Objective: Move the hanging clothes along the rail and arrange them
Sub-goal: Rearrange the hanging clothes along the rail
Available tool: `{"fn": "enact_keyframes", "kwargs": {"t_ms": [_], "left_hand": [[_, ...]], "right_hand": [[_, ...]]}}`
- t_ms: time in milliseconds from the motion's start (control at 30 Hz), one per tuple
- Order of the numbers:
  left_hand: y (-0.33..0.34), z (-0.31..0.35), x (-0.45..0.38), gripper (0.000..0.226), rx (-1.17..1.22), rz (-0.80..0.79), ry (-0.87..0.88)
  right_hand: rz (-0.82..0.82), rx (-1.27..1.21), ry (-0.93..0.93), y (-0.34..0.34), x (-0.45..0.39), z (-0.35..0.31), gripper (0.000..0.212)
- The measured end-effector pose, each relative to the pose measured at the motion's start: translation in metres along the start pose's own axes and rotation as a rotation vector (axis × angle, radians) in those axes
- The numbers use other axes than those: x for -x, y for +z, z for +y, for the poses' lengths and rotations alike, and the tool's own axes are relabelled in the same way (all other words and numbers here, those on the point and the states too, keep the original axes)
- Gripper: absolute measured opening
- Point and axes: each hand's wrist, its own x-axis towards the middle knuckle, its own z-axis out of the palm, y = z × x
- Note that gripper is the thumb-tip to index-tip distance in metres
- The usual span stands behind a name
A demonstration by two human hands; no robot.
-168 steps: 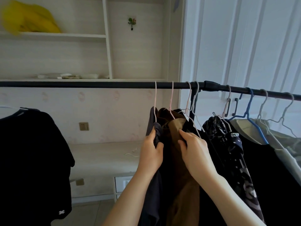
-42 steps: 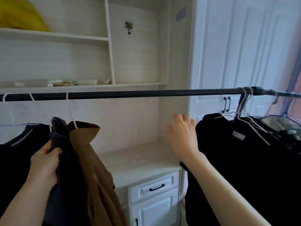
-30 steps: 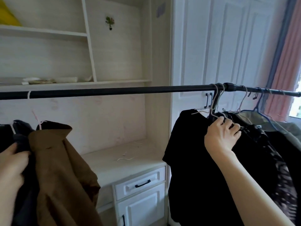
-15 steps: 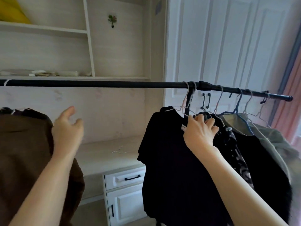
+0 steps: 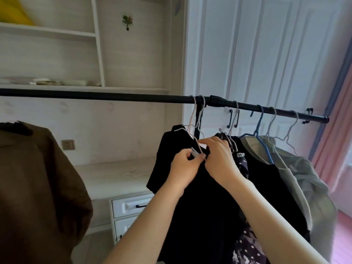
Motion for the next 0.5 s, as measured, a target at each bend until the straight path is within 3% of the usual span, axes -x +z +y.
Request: {"fn": "enact_keyframes", "kwargs": {"t_ms": [200,367,500], "left_hand": [[0.029,0.0,0.0,0.026,0.006,-0.013,0.009],[0.033,0.005,0.0,0.041,-0.117,-0.015,0.099],[0.024,0.002,-0.008,0.043,-0.061,0.027,0.11]], "right_hand": [[0.105,-0.18,0.05,-0.002,0.01,0.02,0.061],[0.111,-0.124,0.08,-0.001,0.01,0.033,0.056],[0.095,-0.08,0.042,0.001,0.001,0.04,0.057]]}}
